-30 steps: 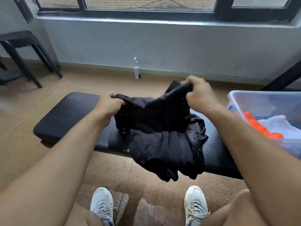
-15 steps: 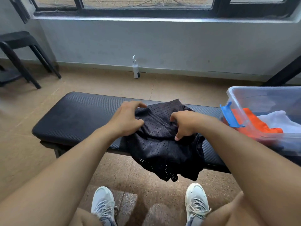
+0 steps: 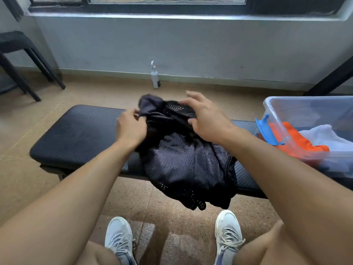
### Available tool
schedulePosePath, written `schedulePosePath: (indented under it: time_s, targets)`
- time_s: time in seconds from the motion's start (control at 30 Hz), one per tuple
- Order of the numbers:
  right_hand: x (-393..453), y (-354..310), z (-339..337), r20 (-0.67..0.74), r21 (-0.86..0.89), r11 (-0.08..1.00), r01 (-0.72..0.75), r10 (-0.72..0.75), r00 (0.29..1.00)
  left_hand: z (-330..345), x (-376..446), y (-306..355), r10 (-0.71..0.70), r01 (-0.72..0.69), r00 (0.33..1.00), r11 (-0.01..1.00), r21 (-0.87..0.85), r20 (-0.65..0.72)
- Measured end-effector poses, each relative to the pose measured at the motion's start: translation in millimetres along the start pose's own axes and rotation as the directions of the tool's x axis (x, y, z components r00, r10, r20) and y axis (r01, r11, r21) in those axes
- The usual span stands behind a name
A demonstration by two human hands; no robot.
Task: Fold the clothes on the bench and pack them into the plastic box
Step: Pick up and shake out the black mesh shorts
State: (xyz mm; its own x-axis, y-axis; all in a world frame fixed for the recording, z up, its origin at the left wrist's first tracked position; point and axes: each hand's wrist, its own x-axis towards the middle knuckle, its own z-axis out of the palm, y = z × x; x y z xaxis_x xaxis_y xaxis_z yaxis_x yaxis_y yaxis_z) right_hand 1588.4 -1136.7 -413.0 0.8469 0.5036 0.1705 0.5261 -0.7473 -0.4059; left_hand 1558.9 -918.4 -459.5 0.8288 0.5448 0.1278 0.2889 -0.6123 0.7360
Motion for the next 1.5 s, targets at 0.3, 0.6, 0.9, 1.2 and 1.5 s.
schedulePosePath:
  time_s: [0.3,0.6,0.9,1.2,1.5]
  targets:
    - [-20.8,20.5,15.8,0.614,-0.683,0.728,0.063,0.524,0.59,3.7,-59.9,23.3,0.271,-0.401,0.751,0.912,0.09,0.602]
    - [-29.7,22.1,12.4,0.801,-0.519,0.809,0.277,0.346,0.489,33.8,-88.6,-2.2,0.424,-0.826,0.48,0.513,0.233,0.768]
    - [-48.2,39.0,17.0,0.729,-0.448,0.86,0.243,0.194,0.657,7.9,-50.1,-22.0,0.367,-0.528,0.7,0.843,0.1,0.613]
    - [-35.6,64.7,16.2,0.247,-0.273,0.959,-0.071,0.141,0.959,-3.7,-18.0,-37.9,0.262,-0.304,0.952,0.872,0.383,0.158]
    - [-43.5,18.8,18.1,0.651,-0.235,0.967,0.102,0.079,0.755,-9.5,-53.7,-3.3,0.303,-0.59,0.657,0.776,0.221,0.691]
